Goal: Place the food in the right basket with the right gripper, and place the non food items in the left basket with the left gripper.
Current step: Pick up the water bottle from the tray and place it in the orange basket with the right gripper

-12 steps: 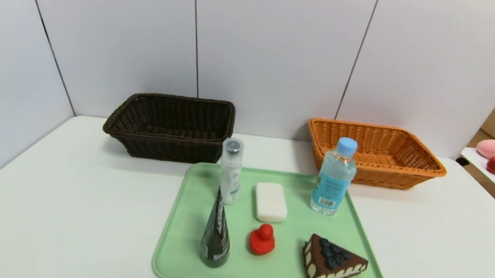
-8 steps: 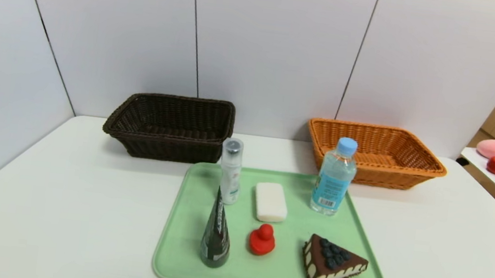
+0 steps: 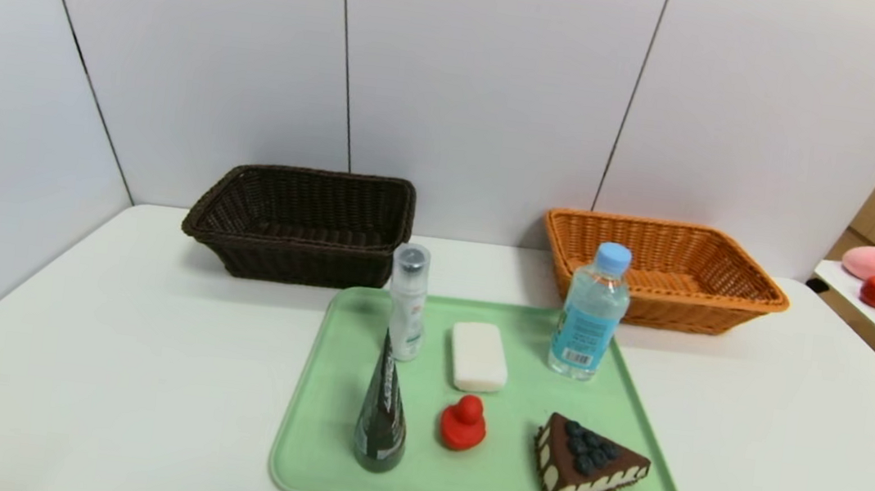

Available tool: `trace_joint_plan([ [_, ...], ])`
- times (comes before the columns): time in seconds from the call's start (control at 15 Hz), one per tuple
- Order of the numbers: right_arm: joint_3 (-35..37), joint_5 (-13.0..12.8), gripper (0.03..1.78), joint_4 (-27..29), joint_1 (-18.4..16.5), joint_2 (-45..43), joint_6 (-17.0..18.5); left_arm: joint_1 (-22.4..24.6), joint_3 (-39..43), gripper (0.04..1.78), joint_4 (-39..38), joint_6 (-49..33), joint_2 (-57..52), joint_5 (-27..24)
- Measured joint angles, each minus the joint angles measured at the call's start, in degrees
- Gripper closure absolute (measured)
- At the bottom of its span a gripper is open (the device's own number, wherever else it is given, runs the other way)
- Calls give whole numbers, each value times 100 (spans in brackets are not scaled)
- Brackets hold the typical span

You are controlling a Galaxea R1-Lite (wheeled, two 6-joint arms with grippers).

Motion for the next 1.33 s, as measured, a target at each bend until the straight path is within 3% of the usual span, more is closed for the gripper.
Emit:
trace_joint_plan([
  [0.27,-691,112,10,-1714,145,2283,-57,-5,-245,13,-2013,-22,2205,-67],
  [0.53,-866,146,10,-3412,608,4187,-187,2,-280,13,-3941,-28,3890,-72],
  [0.93,116,90,10,-6916,1235,6865,-612,16,-226,13,-4220,-22,4573,-44],
  [1.07,414,72,10,-7447,1515,7302,-672,23,-149,13,-4225,-12,4628,27],
  [1.33,477,63,10,-7483,1749,7780,-680,24,-29,13,-4242,32,4636,46],
])
